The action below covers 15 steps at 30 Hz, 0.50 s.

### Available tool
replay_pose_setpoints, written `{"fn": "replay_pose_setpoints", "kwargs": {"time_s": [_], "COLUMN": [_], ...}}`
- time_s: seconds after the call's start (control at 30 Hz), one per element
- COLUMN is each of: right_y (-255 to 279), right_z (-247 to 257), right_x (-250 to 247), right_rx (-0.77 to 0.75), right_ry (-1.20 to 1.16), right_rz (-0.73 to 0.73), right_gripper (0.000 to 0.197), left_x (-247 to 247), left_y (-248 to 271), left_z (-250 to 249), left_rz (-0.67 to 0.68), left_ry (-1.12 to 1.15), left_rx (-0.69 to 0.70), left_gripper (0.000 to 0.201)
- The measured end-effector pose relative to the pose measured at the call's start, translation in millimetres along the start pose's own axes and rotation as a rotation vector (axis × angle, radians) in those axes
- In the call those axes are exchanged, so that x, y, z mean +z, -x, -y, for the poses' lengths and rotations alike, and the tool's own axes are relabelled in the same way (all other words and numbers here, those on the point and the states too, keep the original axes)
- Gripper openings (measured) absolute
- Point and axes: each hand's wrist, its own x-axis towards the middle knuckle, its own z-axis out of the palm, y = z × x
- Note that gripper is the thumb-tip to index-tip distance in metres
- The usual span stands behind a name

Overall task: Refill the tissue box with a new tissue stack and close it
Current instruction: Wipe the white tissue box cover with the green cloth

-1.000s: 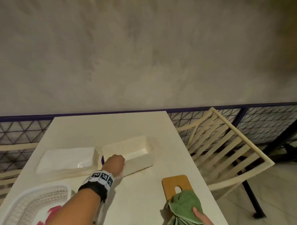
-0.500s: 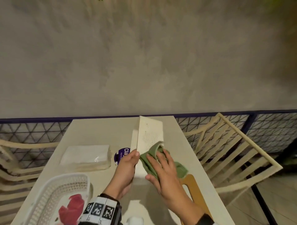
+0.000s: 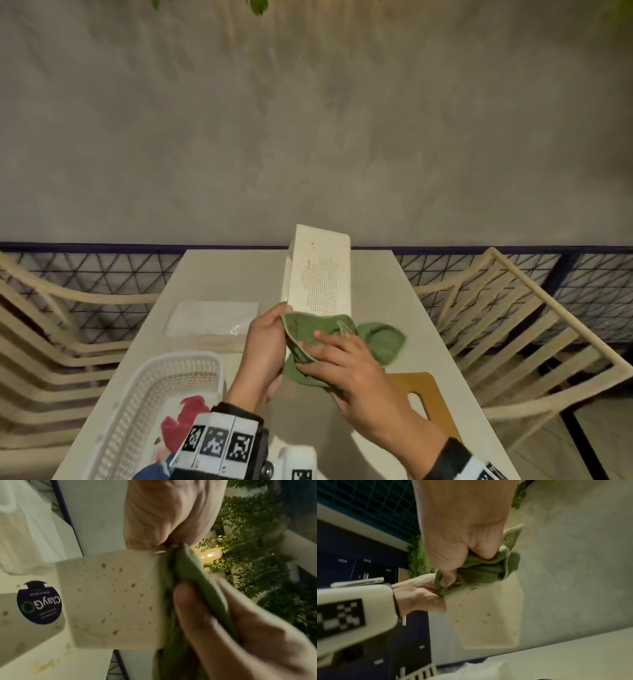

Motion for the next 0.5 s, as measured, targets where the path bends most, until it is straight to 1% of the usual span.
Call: {"fn": "replay_pose_setpoints", "kwargs": {"time_s": [0.07, 0.1, 0.2, 0.23, 0.33, 0.37, 0.4, 0.43, 0.5], "right_y": [3, 1, -10, -13, -11, -8, -7, -10, -22], "right_z": [-1, 0, 10, 13, 6, -2, -10, -14, -13], "right_x": [-5, -9, -17, -16, -12, -11, -11, -12, -12], "right_rx": [-0.004, 0.019, 0.147, 0.141, -0.027, -0.083, -0.102, -0.084, 0.007], "right_ry": [0.011, 0.059, 0.201, 0.217, 0.250, 0.214, 0.169, 0.128, 0.091], "right_rz": [0.020, 0.033, 0.151, 0.175, 0.175, 0.149, 0.114, 0.068, -0.023], "right_gripper": [0.031, 0.035, 0.075, 0.077, 0.055, 0.047, 0.041, 0.036, 0.031], "left_x": [-4, -3, 0, -1, -5, -6, -6, -3, 2], "left_y": [0, 1, 5, 6, 2, 2, 3, 4, 5], "left_z": [-1, -1, 0, -2, -2, -2, -2, -2, -1], "left_rz": [-0.023, -0.021, 0.002, 0.000, -0.027, -0.044, -0.048, -0.045, -0.045], "left_ry": [0.029, 0.041, 0.077, 0.079, 0.078, 0.077, 0.072, 0.055, 0.040], "left_rx": [0.006, -0.008, -0.037, -0.040, -0.049, -0.045, -0.035, -0.031, -0.027], "left_gripper": [0.024, 0.026, 0.034, 0.034, 0.039, 0.043, 0.045, 0.044, 0.038]}}
